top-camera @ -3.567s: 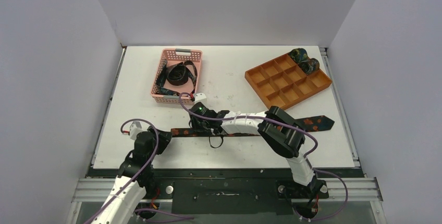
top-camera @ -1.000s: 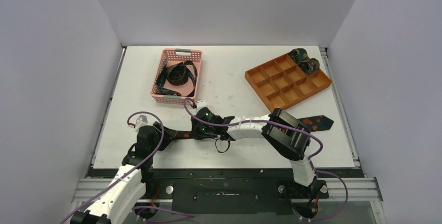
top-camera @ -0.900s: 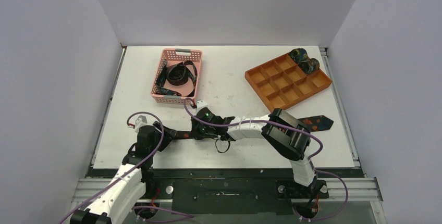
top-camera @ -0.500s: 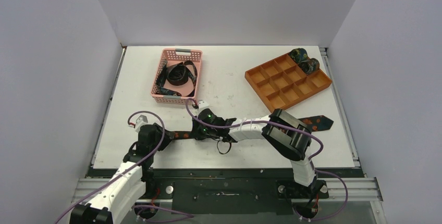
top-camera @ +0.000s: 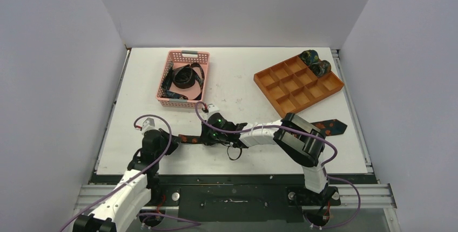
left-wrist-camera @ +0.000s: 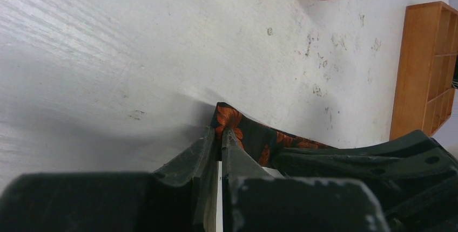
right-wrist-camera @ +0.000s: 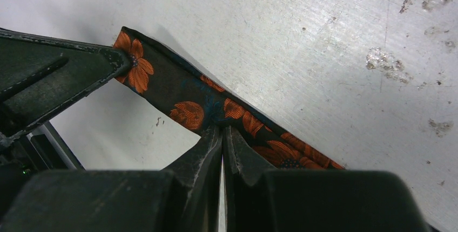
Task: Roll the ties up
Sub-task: Roll the tie at the center of the board.
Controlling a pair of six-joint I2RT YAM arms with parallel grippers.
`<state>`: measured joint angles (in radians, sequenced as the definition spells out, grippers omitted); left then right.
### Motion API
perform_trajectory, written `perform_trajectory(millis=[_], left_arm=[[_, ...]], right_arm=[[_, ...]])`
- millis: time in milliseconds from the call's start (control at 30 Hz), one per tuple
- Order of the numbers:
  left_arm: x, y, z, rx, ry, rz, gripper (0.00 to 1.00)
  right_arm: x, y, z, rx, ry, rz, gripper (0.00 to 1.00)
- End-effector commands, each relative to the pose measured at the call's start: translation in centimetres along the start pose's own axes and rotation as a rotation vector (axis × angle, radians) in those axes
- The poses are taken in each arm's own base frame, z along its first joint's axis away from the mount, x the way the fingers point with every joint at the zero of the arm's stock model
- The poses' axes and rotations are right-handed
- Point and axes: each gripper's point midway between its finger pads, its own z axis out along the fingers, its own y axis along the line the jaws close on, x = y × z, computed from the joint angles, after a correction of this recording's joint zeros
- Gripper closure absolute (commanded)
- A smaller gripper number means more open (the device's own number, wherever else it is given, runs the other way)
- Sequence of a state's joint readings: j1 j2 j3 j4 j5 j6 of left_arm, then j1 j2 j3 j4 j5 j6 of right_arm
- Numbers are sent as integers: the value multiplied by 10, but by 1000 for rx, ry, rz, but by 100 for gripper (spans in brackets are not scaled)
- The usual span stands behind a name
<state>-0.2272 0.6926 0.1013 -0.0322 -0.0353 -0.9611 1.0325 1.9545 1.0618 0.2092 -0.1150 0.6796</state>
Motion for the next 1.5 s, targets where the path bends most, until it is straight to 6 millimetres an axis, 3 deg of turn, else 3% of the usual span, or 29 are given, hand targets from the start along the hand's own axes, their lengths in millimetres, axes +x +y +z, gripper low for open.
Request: perform_trajectory(millis=[0,167,400,567,700,867,967,1200,1467], left_arm=[[-22,-36,-12,97,-51,46,100],[-32,-64,-27,140,-85,151,100],[2,-107,-35,221,7,323,100],[20,-119,-39,252,17,378,100],[8,-128,-46,268,-26,388,100],[-4,-125,-48,209,-53,459,100],[-8,-121,-45,171,-67,480,100],[-9,-115,-43,150,-82,486,100],[0,-117,-35,151,-56,514,100]], right_arm=[[37,-36,-3,110,116,3,95],[35,-29,4,80,111,22,95],[25,-1,26,-28,79,62,95],[10,41,32,-310,11,110,95],[2,62,23,-463,-25,124,92],[-15,45,6,-348,-84,108,61],[-23,27,-5,-251,-107,111,53],[-28,-8,-24,-106,-112,121,55],[-43,-36,-65,42,-187,89,69]])
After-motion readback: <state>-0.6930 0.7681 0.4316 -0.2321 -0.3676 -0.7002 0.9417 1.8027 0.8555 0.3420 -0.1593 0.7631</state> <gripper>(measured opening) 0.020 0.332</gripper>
